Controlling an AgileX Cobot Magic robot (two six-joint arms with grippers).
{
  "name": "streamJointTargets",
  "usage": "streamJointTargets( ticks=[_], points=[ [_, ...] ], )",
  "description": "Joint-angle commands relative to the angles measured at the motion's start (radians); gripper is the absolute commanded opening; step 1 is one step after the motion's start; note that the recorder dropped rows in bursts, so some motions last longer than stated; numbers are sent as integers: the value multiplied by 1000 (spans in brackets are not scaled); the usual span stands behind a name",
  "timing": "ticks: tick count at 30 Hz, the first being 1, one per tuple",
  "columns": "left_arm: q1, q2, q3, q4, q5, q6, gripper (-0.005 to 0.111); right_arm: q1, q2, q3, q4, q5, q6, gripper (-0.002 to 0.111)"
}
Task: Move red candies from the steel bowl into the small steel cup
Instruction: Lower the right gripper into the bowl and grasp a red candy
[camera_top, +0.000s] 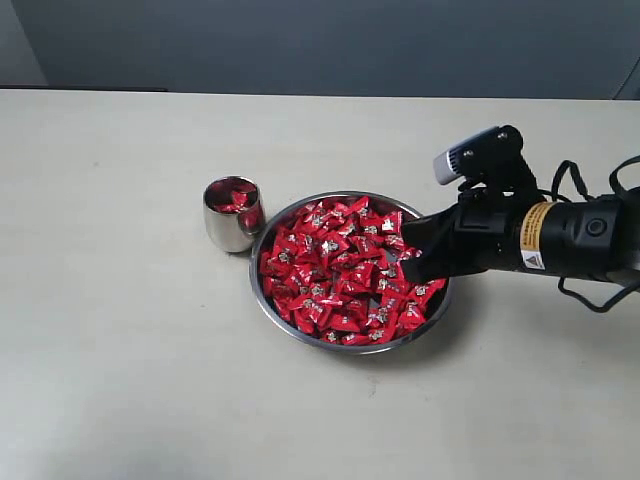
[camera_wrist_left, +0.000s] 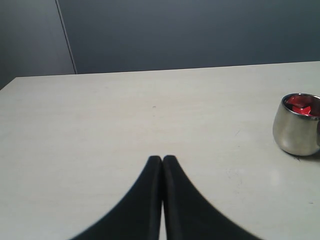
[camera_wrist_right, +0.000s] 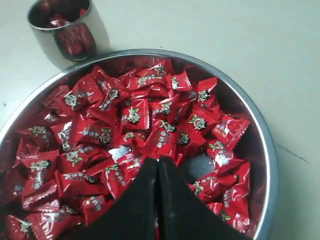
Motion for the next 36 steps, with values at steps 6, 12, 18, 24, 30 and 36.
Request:
streamJointTargets(
  ticks=[6,12,18,24,30,36],
  points=[
    [1,-4,4,-3,-2,-2,0,-3,-4,6,-132,-18,3,-1],
    [1,-4,4,-3,-2,-2,0,-3,-2,6,-117,27,1,-1],
    [1,-4,4,-3,-2,-2,0,-3,42,-24,-22,4,-26,-1],
    [1,-4,4,-3,-2,-2,0,-3,125,-117,-64,42,-26,-1],
    [1,-4,4,-3,-2,-2,0,-3,188,-175,-165,39,-22,-1],
    [1,-4,4,-3,-2,-2,0,83,190,-219,-173,72,-26,-1]
  ],
)
